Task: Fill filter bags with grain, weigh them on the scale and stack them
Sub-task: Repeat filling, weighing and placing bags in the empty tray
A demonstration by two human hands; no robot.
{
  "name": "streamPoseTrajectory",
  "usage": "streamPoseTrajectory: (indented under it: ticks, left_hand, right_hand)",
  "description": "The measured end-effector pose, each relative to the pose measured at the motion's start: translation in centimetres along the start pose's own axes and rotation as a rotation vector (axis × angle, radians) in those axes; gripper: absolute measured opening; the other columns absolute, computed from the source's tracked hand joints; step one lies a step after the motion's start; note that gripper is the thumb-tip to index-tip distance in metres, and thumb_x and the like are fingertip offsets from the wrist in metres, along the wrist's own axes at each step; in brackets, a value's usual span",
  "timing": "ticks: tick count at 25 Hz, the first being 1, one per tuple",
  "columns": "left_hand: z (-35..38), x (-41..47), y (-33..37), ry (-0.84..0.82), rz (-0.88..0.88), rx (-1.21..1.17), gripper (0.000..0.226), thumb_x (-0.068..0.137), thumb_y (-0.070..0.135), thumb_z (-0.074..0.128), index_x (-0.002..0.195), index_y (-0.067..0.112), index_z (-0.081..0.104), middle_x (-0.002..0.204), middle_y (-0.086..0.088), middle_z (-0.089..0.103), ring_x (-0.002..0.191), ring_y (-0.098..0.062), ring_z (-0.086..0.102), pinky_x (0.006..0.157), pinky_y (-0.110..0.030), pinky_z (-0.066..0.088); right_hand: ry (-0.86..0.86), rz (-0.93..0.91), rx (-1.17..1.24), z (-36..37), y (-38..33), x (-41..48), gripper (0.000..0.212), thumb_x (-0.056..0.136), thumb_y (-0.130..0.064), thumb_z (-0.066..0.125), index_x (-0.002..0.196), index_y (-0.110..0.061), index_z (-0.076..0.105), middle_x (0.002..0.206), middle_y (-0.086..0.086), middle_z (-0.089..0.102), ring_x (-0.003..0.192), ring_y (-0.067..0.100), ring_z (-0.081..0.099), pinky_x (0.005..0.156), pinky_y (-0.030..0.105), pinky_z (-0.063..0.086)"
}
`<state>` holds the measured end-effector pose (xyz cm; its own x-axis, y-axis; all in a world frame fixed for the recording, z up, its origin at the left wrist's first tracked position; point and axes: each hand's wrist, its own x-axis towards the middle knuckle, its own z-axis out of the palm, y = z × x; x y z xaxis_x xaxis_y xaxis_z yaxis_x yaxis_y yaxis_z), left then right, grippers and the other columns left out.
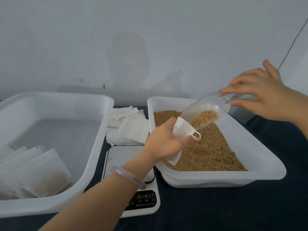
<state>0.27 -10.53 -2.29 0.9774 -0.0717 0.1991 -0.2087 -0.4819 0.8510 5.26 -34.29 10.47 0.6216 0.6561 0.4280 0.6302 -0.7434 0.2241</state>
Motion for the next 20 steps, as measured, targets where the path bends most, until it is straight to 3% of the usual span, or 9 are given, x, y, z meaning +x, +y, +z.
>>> streamPoseTrajectory:
  ticks: [4, 8, 10, 12, 14, 15, 17, 20]
  left_hand:
    - [0.1, 0.1, -0.1, 0.010, 0.007, 0.005, 0.053, 0.063, 0.065, 0.060, 0.100, 0.027, 0.055, 0.089, 0.009, 0.065, 0.087, -0.014, 0.062, 0.082, -0.042, 0.052]
    - [0.2, 0.2, -0.3, 0.019, 0.009, -0.014, 0.049, 0.064, 0.063, 0.061, 0.101, 0.031, 0.055, 0.089, 0.012, 0.065, 0.087, -0.012, 0.062, 0.082, -0.040, 0.052]
    - [0.2, 0.2, -0.4, 0.026, 0.009, -0.025, 0.048, 0.065, 0.063, 0.061, 0.101, 0.032, 0.055, 0.091, 0.012, 0.065, 0.088, -0.012, 0.063, 0.083, -0.040, 0.052]
    - [0.2, 0.2, -0.5, 0.033, 0.007, -0.050, 0.046, 0.067, 0.061, 0.063, 0.100, 0.031, 0.055, 0.091, 0.010, 0.066, 0.090, -0.014, 0.063, 0.084, -0.041, 0.052]
    - [0.1, 0.1, -0.6, 0.039, 0.004, -0.072, 0.042, 0.069, 0.059, 0.064, 0.098, 0.030, 0.055, 0.091, 0.008, 0.066, 0.089, -0.016, 0.064, 0.083, -0.042, 0.052]
    - [0.2, 0.1, -0.6, 0.040, 0.002, -0.077, 0.041, 0.070, 0.059, 0.064, 0.097, 0.030, 0.055, 0.090, 0.008, 0.067, 0.089, -0.016, 0.064, 0.083, -0.042, 0.053]
    - [0.2, 0.1, -0.7, 0.044, -0.001, -0.071, 0.037, 0.073, 0.058, 0.065, 0.095, 0.030, 0.054, 0.089, 0.009, 0.067, 0.087, -0.015, 0.065, 0.082, -0.042, 0.053]
    - [0.2, 0.1, -0.6, 0.052, -0.004, -0.075, 0.038, 0.074, 0.060, 0.065, 0.093, 0.030, 0.053, 0.086, 0.011, 0.066, 0.084, -0.012, 0.064, 0.082, -0.042, 0.053]
  right_hand:
    - [-0.014, -0.021, -0.013, -0.1, -0.3, 0.4, 0.080, 0.075, -0.083, 0.017, 0.118, -0.033, 0.062, 0.102, -0.011, 0.054, 0.116, 0.023, 0.041, 0.110, 0.044, -0.009]
    - [0.021, 0.005, 0.008, 0.2, -0.3, 0.2, 0.044, 0.083, -0.063, 0.051, 0.118, -0.037, 0.060, 0.103, -0.013, 0.055, 0.117, 0.019, 0.040, 0.111, 0.041, -0.010]
    - [0.008, 0.041, 0.063, 0.5, -0.2, 0.2, 0.038, 0.081, -0.052, 0.052, 0.116, -0.040, 0.059, 0.103, -0.013, 0.054, 0.114, 0.013, 0.039, 0.112, 0.037, -0.009]
    - [-0.043, 0.087, 0.141, 1.1, 0.0, 0.0, 0.032, 0.081, -0.040, 0.058, 0.112, -0.043, 0.056, 0.104, -0.014, 0.055, 0.110, 0.008, 0.040, 0.113, 0.038, -0.002]
    - [-0.110, 0.127, 0.267, 1.9, 0.1, -0.6, 0.033, 0.081, -0.028, 0.066, 0.109, -0.045, 0.056, 0.105, -0.014, 0.059, 0.106, 0.010, 0.049, 0.109, 0.039, 0.022]
    - [-0.139, 0.162, 0.345, 2.3, 0.1, -1.1, 0.034, 0.080, -0.027, 0.067, 0.108, -0.045, 0.056, 0.104, -0.016, 0.060, 0.103, 0.009, 0.053, 0.100, 0.034, 0.031]
    - [-0.166, 0.227, 0.464, 3.1, 0.0, -2.0, 0.034, 0.077, -0.032, 0.066, 0.106, -0.047, 0.057, 0.105, -0.021, 0.060, 0.101, -0.001, 0.054, 0.087, 0.023, 0.035]
    - [-0.163, 0.282, 0.554, 4.2, 0.2, -2.7, 0.033, 0.076, -0.031, 0.067, 0.102, -0.050, 0.058, 0.104, -0.026, 0.060, 0.099, -0.017, 0.051, 0.085, 0.015, 0.035]
